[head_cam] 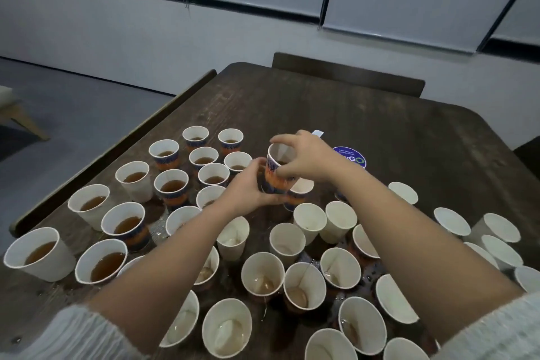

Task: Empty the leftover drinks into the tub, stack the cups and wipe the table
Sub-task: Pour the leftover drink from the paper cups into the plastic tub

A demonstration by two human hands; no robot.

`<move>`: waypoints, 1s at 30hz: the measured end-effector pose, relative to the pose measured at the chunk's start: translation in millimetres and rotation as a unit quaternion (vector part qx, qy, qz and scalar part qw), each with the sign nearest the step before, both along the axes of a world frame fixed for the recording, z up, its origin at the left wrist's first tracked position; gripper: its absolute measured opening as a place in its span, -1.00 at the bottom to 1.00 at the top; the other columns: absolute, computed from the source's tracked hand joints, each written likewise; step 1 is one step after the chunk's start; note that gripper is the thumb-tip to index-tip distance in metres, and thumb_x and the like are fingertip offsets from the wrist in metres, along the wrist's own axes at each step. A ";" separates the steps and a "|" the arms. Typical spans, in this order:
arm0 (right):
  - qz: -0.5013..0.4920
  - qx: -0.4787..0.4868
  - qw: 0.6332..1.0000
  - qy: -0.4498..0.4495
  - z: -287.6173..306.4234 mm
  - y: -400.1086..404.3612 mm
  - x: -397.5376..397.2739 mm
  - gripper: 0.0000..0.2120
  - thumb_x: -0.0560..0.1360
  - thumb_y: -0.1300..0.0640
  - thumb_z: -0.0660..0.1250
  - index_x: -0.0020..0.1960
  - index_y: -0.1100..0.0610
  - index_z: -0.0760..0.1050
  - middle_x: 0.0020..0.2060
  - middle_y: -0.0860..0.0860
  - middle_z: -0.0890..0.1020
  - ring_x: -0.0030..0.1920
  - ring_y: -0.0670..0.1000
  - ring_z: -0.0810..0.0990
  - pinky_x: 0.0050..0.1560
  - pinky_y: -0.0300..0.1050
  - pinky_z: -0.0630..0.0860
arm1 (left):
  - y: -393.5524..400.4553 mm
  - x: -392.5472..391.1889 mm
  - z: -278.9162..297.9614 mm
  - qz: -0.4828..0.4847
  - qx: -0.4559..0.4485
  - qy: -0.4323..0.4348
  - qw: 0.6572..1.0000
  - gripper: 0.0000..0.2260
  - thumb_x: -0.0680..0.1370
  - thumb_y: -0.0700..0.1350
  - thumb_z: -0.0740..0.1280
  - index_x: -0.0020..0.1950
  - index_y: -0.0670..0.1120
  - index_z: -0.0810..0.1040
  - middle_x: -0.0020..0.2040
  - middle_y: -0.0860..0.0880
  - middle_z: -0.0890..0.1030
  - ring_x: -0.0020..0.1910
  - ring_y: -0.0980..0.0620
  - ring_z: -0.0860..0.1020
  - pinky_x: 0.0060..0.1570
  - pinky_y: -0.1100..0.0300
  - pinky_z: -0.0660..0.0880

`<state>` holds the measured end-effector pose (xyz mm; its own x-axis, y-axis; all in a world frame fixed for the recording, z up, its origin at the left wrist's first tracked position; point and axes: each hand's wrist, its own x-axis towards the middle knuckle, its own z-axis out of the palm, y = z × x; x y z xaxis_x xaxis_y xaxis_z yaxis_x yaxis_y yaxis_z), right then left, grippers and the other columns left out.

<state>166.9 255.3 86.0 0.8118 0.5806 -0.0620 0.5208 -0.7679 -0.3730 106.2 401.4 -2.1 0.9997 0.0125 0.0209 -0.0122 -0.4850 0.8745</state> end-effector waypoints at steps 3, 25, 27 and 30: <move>-0.008 0.043 0.999 -0.014 18.4 -32.3 -8.6 -0.37 0.45 -0.04 0.42 0.47 -0.11 0.30 0.13 0.03 0.38 0.15 0.02 0.42 -0.11 -0.26 0.43 | -35.8 2.5 12.8 -0.010 -0.028 -0.037 0.999 -0.37 0.36 -0.02 0.56 0.30 0.04 0.29 0.14 0.13 0.53 0.16 0.13 0.52 0.11 0.25 0.50; -0.285 0.466 0.833 -0.089 24.4 -429.3 -90.3 -0.32 0.26 -0.02 0.60 0.27 0.05 0.38 0.12 -0.04 0.59 0.14 -0.06 0.58 0.11 -0.18 0.56 | -456.9 -2.6 65.7 -0.177 -0.136 -0.128 0.966 -0.43 0.38 -0.09 0.55 0.28 0.03 0.33 0.09 0.16 0.53 0.07 0.17 0.55 -0.02 0.40 0.50; -0.299 0.473 0.822 -0.103 26.4 -464.5 -97.5 -0.40 0.31 0.09 0.60 0.25 0.06 0.39 0.09 -0.05 0.59 0.10 -0.09 0.59 0.09 -0.21 0.56 | -492.0 -5.4 68.1 -0.200 -0.140 -0.120 0.962 -0.42 0.36 -0.05 0.56 0.24 0.07 0.31 0.05 0.22 0.50 0.02 0.23 0.54 -0.08 0.47 0.47; -0.323 0.475 0.809 -0.120 28.7 -511.9 -107.2 -0.40 0.29 0.11 0.61 0.23 0.10 0.41 0.07 -0.02 0.61 0.08 -0.09 0.60 0.05 -0.21 0.55 | -532.8 0.0 61.0 -0.245 -0.116 -0.086 0.959 -0.30 0.24 0.16 0.59 0.25 0.05 0.34 0.18 0.07 0.52 0.16 0.12 0.53 0.11 0.23 0.52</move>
